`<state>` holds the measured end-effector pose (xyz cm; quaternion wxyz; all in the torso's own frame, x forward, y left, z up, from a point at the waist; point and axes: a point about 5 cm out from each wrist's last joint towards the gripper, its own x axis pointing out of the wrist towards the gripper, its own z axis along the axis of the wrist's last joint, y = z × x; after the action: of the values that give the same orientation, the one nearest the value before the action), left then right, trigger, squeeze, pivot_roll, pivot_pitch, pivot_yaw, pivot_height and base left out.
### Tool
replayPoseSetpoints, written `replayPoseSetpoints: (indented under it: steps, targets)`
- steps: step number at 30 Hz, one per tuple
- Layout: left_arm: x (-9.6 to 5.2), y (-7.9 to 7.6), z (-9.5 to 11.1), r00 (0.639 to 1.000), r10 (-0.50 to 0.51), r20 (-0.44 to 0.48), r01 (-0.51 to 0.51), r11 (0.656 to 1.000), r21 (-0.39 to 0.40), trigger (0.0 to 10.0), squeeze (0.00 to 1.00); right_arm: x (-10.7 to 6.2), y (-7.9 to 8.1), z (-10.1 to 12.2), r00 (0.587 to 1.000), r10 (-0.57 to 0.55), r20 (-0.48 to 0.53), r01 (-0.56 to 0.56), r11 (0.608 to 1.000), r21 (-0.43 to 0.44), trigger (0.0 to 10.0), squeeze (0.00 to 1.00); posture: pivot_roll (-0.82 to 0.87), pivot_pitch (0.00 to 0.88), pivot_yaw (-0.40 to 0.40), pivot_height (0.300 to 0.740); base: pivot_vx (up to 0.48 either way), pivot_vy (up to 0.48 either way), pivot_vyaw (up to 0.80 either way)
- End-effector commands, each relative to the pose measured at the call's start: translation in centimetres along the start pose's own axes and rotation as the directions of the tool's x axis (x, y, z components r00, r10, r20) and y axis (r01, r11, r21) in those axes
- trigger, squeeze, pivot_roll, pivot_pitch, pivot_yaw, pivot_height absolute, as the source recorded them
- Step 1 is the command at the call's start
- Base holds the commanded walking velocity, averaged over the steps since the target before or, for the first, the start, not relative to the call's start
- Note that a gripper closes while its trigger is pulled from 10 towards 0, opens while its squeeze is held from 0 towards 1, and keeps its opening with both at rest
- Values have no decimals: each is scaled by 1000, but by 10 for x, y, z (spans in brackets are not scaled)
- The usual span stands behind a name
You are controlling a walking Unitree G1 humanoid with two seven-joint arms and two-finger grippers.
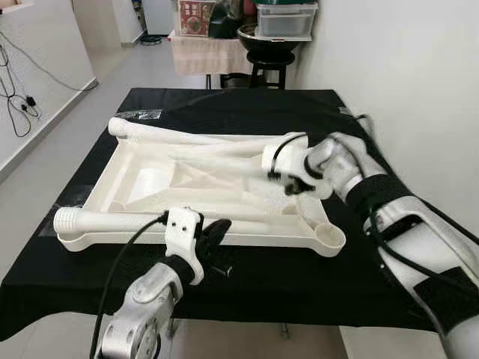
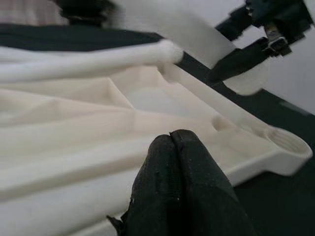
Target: Building children table
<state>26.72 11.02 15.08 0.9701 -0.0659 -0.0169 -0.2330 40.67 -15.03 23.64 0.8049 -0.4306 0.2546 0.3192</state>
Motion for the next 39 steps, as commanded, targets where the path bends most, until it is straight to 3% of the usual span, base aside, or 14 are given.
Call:
replayPoseSetpoints:
  steps: [1, 2, 3, 4, 6, 7, 9, 10, 13, 19, 27, 37, 38, 39]
  targets:
    - [1, 3, 8, 999, 10, 31, -9, 1000, -6, 10000, 0, -8, -9, -1, 995, -33, 94, 20, 990, 136, 0, 0, -34, 0, -65, 740, 0, 0, 0]
    - [3, 6, 17, 998, 17, 65, -16, 1000, -16, 10000, 0, -10, -10, -1, 986, -39, 162, 4, 977, 213, 0, 0, -33, 0, -64, 740, 0, 0, 0]
    - [3, 6, 17, 998, 17, 65, -16, 1000, -16, 10000, 0, -10, -10, -1, 986, -39, 162, 4, 977, 213, 0, 0, -33, 0, -64, 740, 0, 0, 0]
    - [4, 9, 28, 993, 21, 117, -17, 999, -34, 10000, 275, -13, -12, -1, 969, -58, 240, -11, 961, 277, 0, 0, -33, 0, -64, 740, 0, 0, 0]
    - [4, 11, 36, 988, 23, 152, -16, 999, -45, 10000, 275, -15, -13, -1, 954, -74, 289, -22, 949, 316, 0, 0, -28, 0, -63, 740, 0, 0, 0]
    - [4, 13, 48, 979, 15, 202, -4, 999, -51, 10000, 1000, -16, -15, -2, 929, -121, 350, -16, 930, 366, 0, 0, -27, 0, -61, 740, 0, 0, 0]
    - [3, 15, 56, 973, 7, 231, 5, 999, -52, 10000, 1000, -17, -16, -3, 911, -157, 382, -8, 918, 397, 0, 0, -27, 0, -61, 740, 0, 0, 0]
    - [6, 25, 82, 947, 30, 320, -6, 997, -73, 10000, 1000, -21, -14, -2, 833, -252, 492, 9, 896, 444, 10000, 0, -28, 0, -57, 740, 0, 0, 0]
    - [7, 29, 91, 937, 38, 347, -10, 997, -82, 10000, 1000, -22, -13, -2, 807, -283, 519, 23, 892, 452, 10000, 0, -28, 0, -57, 740, 0, 0, 0]
    - [29, 37, 126, 907, 0, 422, 48, 994, -103, 10000, 1000, -16, 29, 13, 742, -253, 621, 91, 955, 281, 10000, 0, -40, 0, -37, 740, 0, 0, 0]
    - [53, 21, 123, 939, -102, 329, 117, 993, -27, 10000, 1000, -6, 59, 23, 771, -185, 609, 169, 982, 84, 10000, 0, -52, 0, -15, 740, 0, 0, 0]
    - [56, 11, 137, 911, -209, 356, 205, 978, 48, 10000, 1000, -3, 83, 34, 766, -98, 635, 103, 994, 30, 10000, 0, -43, 0, -10, 740, 0, 0, 0]
    - [56, 8, 142, 897, -229, 378, 215, 973, 78, 10000, 502, -1, 88, 34, 772, -79, 631, 80, 996, 28, 10000, 0, -42, 0, -14, 740, 0, 0, 0]
    - [55, 7, 145, 891, -231, 391, 214, 973, 87, 2627, 0, 1, 90, 34, 775, -77, 628, 70, 997, 36, 10000, 0, -41, 0, -16, 740, 0, 0, 0]
